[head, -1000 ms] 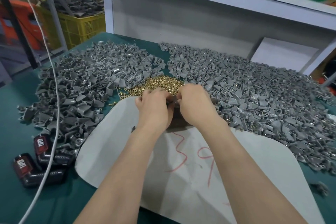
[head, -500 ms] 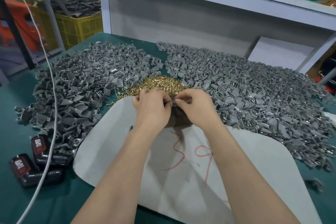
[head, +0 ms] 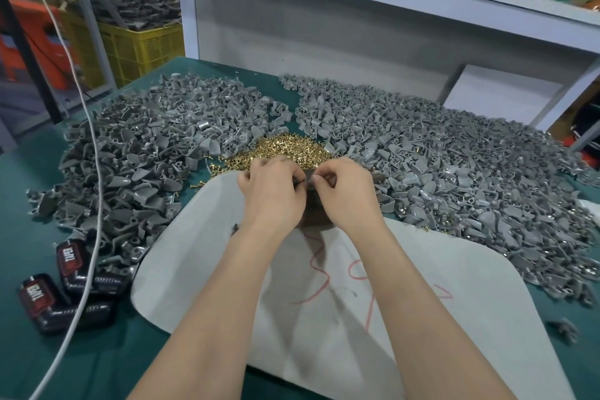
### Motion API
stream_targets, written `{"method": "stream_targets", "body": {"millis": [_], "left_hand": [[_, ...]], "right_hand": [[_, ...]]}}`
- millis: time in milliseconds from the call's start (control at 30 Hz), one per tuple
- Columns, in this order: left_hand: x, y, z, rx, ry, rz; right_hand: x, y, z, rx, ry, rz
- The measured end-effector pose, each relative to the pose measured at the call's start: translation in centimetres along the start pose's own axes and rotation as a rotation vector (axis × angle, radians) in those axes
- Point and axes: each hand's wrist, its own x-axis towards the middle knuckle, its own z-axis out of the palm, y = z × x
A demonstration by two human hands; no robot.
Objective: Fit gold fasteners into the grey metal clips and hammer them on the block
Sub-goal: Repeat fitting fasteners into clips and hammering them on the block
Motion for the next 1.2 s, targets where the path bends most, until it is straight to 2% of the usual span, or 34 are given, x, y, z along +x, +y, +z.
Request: {"method": "stream_targets", "body": {"millis": [267,367,433,500,600,667,800,900,1100,1200], "left_hand": [[0.0,0.0,0.0,0.007,-0.005,0.012],[-0.1,0.0,-0.2,0.003,-0.008,0.010],[-0.1,0.0,-0.3,0.007,-0.011,0.012],[-0.1,0.1,-0.3,0.003,-0.015,0.012],[-0.1,0.2,-0.2,-0.016,-0.017,0.001],[-0.1,0.2,-0.2,-0.015,-0.019,0.002],[-0.2,0.1,-0.2,-0.033,-0.030,0.003],[-0.1,0.0,-0.1,-0.029,-0.027,-0.008],[-0.2,-0.2,-0.1,-0.024,-0.002,-0.011],[-0.1,-0.1,0.0,-0.049,0.014,-0.002]], "right_hand": [[0.2,-0.3,0.2,-0.122,-0.013,-0.049],[0.1,-0.1,-0.1,-0.082,-0.027,-0.047],[-0.2,0.9,-1.1,-0.032,0.022,0.031],[-0.6,3.0,-2.6,-0.141,0.038,0.201],[-1.7,5.1,-3.7,-0.409,-0.229,0.413],[-2.1,5.4,-3.3,-0.411,-0.292,0.415],[-1.9,5.3,-3.6,-0.258,-0.149,0.398],[-1.8,5.0,-5.1,-0.101,-0.059,0.300],[-4.1,2.3,-6.7,0.075,0.167,-0.137],[-5.0,1.6,-6.5,0.055,0.180,-0.193]]}}
